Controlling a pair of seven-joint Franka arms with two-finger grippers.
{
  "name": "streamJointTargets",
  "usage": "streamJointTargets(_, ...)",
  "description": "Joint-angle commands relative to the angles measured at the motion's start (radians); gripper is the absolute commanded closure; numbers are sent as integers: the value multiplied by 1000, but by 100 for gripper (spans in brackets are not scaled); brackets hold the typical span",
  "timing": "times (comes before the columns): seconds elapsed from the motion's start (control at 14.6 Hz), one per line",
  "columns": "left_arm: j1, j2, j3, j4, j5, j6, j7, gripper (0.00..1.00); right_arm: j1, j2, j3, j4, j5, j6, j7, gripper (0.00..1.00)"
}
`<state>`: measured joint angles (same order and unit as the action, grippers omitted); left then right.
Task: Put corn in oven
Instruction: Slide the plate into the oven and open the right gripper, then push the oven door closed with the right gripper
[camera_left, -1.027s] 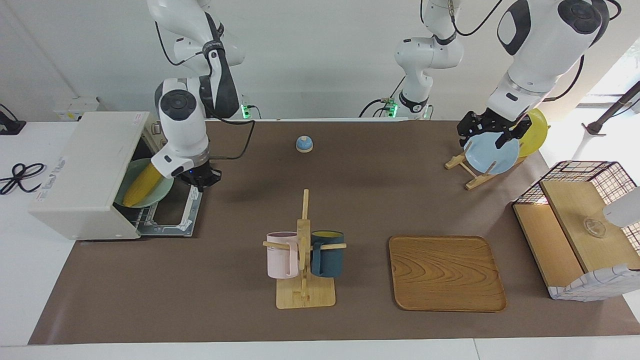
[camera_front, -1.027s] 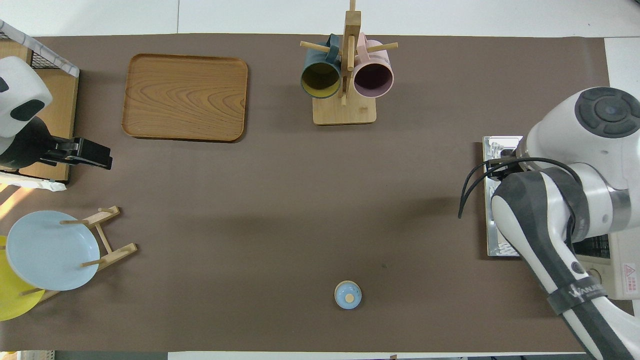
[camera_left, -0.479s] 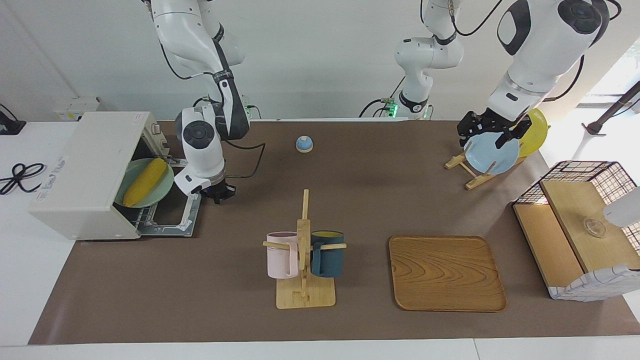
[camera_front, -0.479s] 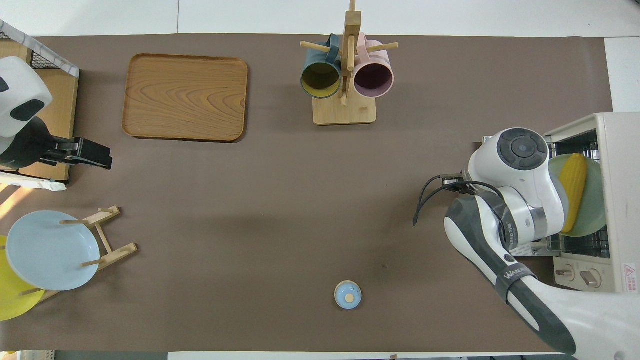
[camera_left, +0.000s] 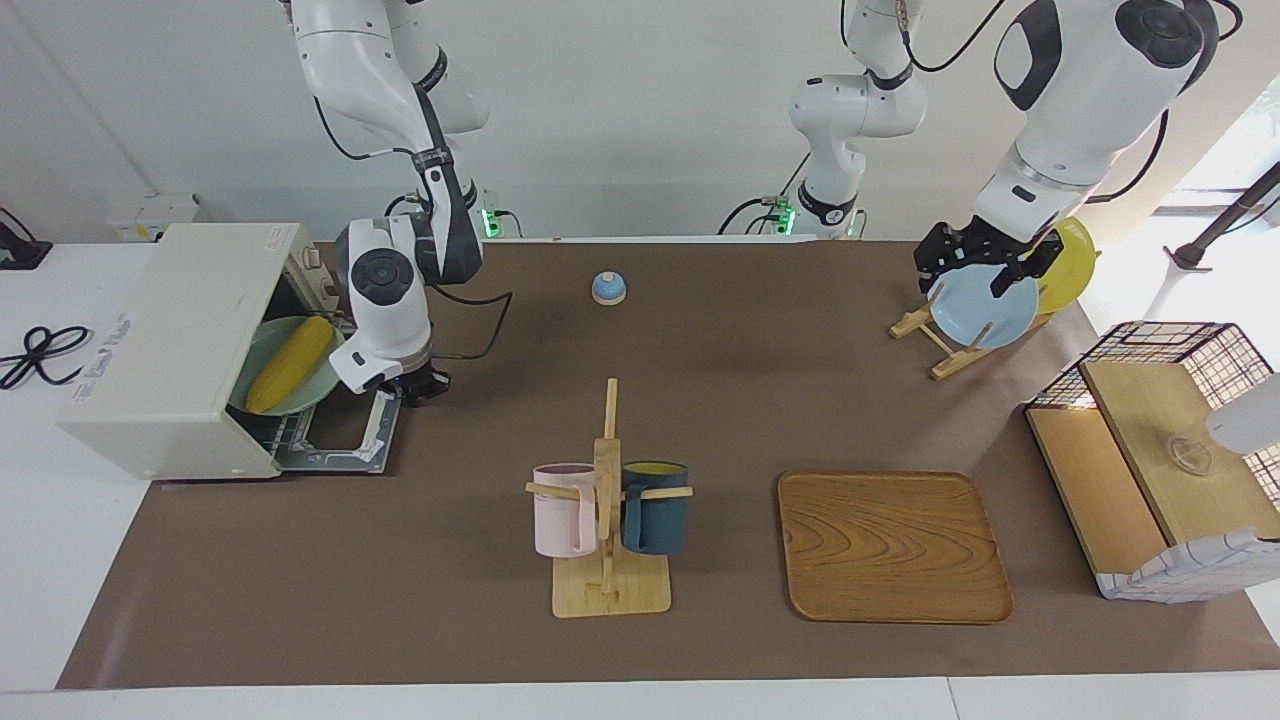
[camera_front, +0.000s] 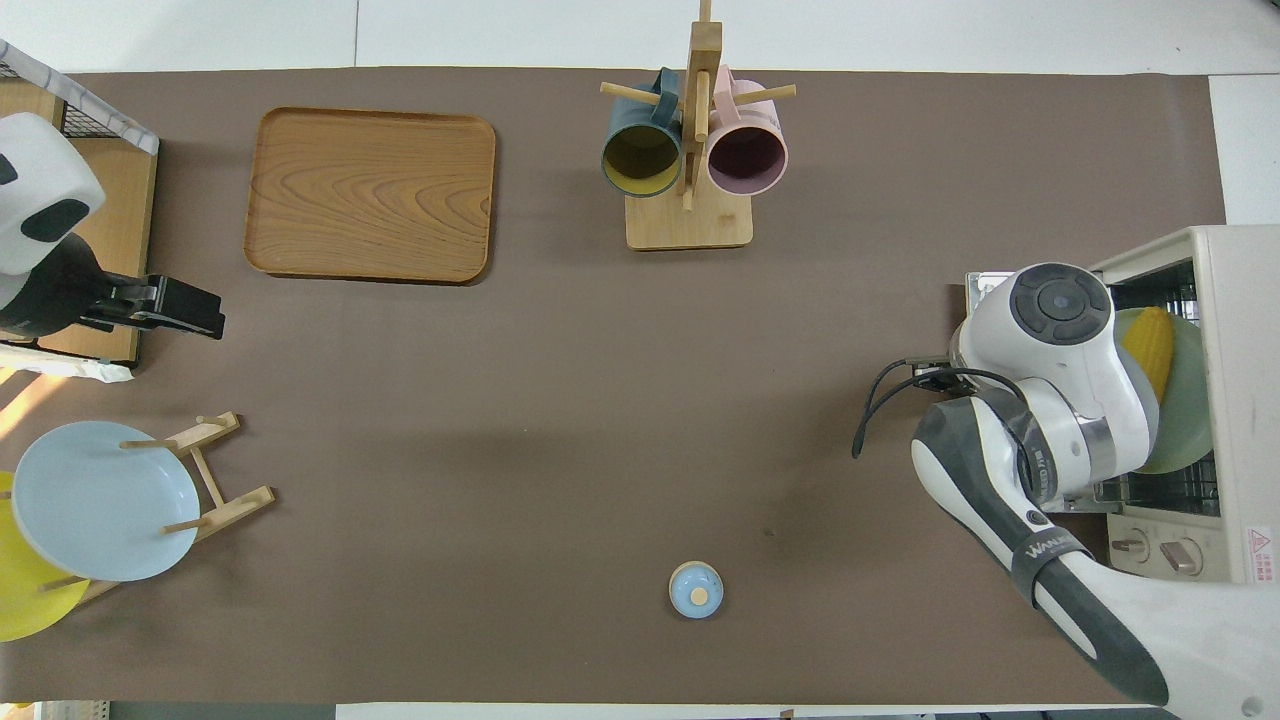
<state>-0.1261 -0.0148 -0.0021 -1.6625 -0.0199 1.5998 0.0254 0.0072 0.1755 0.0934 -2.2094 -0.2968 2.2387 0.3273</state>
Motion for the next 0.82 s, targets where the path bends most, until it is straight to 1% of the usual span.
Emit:
streamJointTargets(0.0, 5, -1, -4, 12, 18, -3, -1, 0, -33, -18, 3, 17, -143, -66, 1, 100)
streamJointTargets(0.07, 5, 1, -6, 12, 18, -3, -1, 0, -39, -14, 5, 51, -184, -112, -4, 100)
streamJointTargets(0.14, 5, 1, -4, 12, 18, -3, -1, 0, -41, -16, 3, 91, -194, -164, -45, 100)
streamJointTargets(0.41, 5, 1, -4, 12, 18, -3, -1, 0, -108, -39, 5, 212, -183, -293, -249, 100)
streamJointTargets(0.55, 5, 1, -4, 12, 18, -3, -1, 0, -157, -62, 5, 237, -173, -327, -342, 100)
streamJointTargets(0.75, 5, -1, -4, 12, 18, -3, -1, 0, -217, -96, 3, 238, -133, -341, -448, 100)
